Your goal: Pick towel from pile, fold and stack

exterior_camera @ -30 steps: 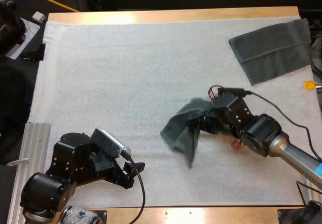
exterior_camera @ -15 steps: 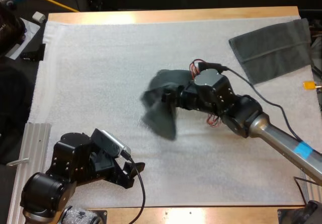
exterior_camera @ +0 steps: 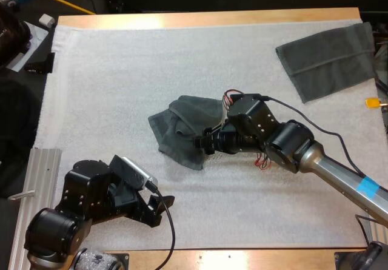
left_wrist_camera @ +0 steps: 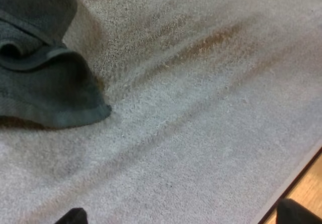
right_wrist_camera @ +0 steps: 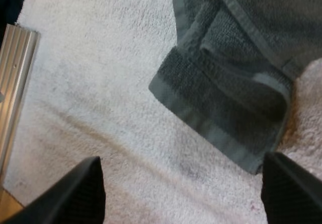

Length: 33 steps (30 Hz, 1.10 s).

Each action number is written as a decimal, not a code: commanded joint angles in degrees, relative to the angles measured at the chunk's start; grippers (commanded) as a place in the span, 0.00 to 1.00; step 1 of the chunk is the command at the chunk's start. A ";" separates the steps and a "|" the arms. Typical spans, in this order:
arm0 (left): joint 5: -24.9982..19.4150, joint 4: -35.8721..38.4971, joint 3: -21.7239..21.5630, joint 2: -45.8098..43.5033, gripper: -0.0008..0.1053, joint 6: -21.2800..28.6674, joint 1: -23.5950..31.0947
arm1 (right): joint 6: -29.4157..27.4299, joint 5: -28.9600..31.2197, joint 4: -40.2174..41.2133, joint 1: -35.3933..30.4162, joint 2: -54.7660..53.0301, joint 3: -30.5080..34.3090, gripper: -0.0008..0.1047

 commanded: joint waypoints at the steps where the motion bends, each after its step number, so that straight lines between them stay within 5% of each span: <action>1: -1.33 0.36 -0.45 -0.10 0.68 -0.05 -0.34 | -0.38 -0.77 7.03 -0.63 -0.22 -0.80 0.62; 10: -5.35 -0.45 -0.45 0.12 0.68 -0.39 -0.39 | -1.40 1.40 15.43 -0.09 0.14 2.40 0.59; 22: -9.65 -0.69 -0.52 0.94 0.67 -1.31 -0.13 | 8.32 -0.77 -2.08 1.32 1.63 17.08 0.58; 25: -8.86 -0.61 -0.37 -0.01 0.67 -0.81 -0.14 | 6.14 1.18 0.97 1.16 -0.25 15.20 0.58; 33: -13.19 -0.56 -0.54 -0.13 0.67 -0.80 -0.25 | 13.30 -0.28 -9.80 1.10 1.68 15.72 0.58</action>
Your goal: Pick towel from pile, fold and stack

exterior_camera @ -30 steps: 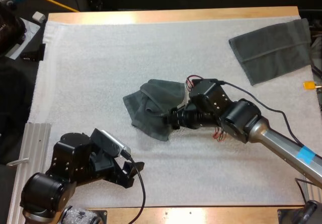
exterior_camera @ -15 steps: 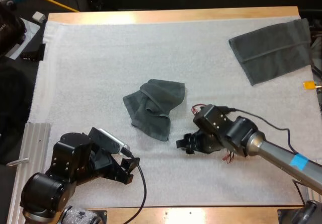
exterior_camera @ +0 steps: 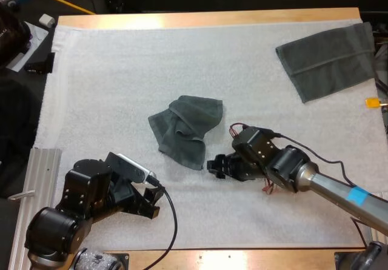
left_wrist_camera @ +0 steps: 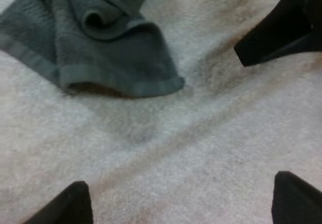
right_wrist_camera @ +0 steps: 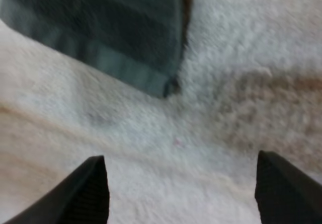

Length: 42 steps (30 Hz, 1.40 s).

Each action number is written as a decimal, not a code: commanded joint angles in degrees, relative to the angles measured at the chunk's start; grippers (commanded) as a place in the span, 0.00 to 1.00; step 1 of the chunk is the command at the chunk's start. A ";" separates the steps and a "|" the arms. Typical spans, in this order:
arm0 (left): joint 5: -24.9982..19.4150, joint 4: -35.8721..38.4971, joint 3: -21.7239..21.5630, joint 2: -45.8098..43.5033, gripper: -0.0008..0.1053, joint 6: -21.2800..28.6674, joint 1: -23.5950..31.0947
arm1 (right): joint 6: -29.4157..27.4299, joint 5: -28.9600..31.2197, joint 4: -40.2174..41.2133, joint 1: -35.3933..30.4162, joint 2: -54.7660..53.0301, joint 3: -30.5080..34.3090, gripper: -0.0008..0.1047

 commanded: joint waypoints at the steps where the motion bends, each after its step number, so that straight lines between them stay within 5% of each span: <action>1: -2.40 -0.06 -0.55 -0.44 0.67 -0.32 -0.21 | 3.15 -1.52 -4.59 -0.19 1.96 -0.14 0.58; 14: -1.19 0.23 -0.61 -0.34 0.67 -0.71 -0.19 | 14.87 -7.14 -20.89 -0.25 18.42 -0.52 0.58; 23: -1.99 -0.01 -0.39 0.15 0.67 -0.42 -0.14 | 16.78 -7.47 -23.56 -0.44 20.80 -3.81 0.57; 25: -1.95 -0.11 -0.45 0.16 0.67 -0.41 -0.14 | 17.25 -7.15 -23.67 -0.41 21.33 -4.40 0.50; 32: -1.76 0.01 -0.48 0.43 0.67 -0.30 -0.14 | 17.80 -6.02 -24.02 -0.38 20.97 -4.44 0.02; 42: -1.37 -0.07 -0.36 0.17 0.67 -0.27 -0.13 | 15.24 -6.94 -23.36 -0.47 19.38 -4.58 0.01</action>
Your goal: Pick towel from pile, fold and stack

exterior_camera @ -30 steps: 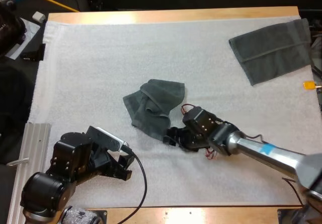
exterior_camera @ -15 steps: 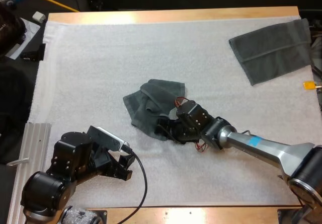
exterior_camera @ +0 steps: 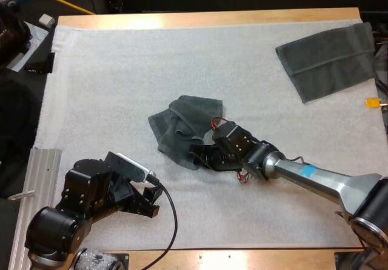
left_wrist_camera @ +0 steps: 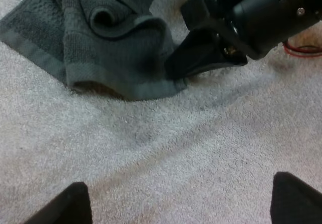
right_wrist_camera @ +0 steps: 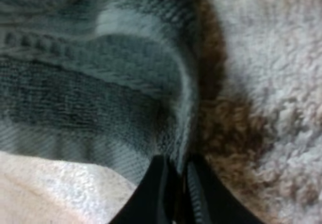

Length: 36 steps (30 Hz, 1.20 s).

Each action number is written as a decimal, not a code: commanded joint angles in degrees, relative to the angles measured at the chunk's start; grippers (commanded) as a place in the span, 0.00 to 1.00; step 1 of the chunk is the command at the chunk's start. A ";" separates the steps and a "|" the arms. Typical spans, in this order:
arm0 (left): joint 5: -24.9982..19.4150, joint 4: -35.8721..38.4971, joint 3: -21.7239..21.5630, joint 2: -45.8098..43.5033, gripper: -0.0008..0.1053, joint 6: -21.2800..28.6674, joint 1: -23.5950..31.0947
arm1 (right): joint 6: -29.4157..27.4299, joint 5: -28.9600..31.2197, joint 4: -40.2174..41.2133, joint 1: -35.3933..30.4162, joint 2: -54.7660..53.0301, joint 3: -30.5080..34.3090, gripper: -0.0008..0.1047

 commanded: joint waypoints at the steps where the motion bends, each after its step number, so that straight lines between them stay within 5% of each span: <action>1: 0.40 -0.22 -0.37 0.02 0.67 -0.27 -0.13 | -2.33 -1.62 -0.64 -0.20 -1.83 -0.24 0.01; 8: 0.55 -0.48 -0.25 0.01 0.67 -0.27 -0.08 | -18.04 4.80 11.54 -0.15 -13.32 -0.34 0.01; 13: 0.72 -0.41 -0.16 0.10 0.67 -0.16 -0.06 | -24.28 7.76 22.47 -0.14 -21.16 -0.28 0.01; 22: 0.72 -0.95 -0.27 0.13 0.67 0.03 -0.09 | -27.91 7.82 38.08 0.00 -29.47 -0.12 0.01; 28: 1.06 -1.44 -0.13 -0.22 0.67 1.32 -0.24 | -32.21 16.23 43.53 0.96 -30.54 0.09 0.01; 36: 3.47 -6.61 -0.01 2.31 0.67 1.89 -0.18 | -31.24 16.24 46.66 0.55 -31.13 3.93 0.01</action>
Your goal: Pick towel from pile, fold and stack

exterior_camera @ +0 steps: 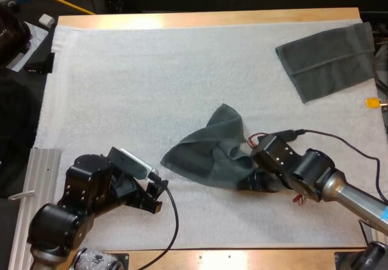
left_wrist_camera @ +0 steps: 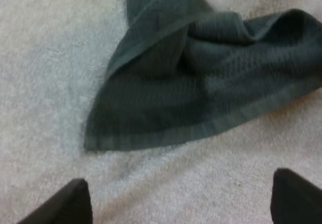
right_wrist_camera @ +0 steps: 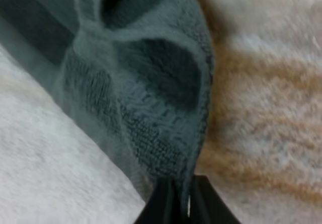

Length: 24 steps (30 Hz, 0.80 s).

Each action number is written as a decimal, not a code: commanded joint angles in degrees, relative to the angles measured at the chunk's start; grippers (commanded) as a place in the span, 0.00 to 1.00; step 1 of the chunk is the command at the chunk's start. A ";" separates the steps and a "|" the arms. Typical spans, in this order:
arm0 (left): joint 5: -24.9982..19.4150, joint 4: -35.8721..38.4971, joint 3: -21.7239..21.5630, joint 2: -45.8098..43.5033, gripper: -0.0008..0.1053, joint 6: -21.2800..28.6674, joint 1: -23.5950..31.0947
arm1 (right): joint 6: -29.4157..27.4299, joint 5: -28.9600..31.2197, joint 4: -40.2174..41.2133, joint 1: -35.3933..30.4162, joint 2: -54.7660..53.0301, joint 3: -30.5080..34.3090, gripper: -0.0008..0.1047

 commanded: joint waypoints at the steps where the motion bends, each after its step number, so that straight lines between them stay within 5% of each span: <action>1: 1.67 -3.50 -0.08 2.85 0.67 0.23 -0.20 | 0.34 0.00 1.13 -0.23 -0.85 1.76 0.01; 24: 0.48 -16.56 0.10 34.49 0.67 0.64 0.10 | 1.70 0.16 -0.66 -0.02 -1.25 3.09 0.01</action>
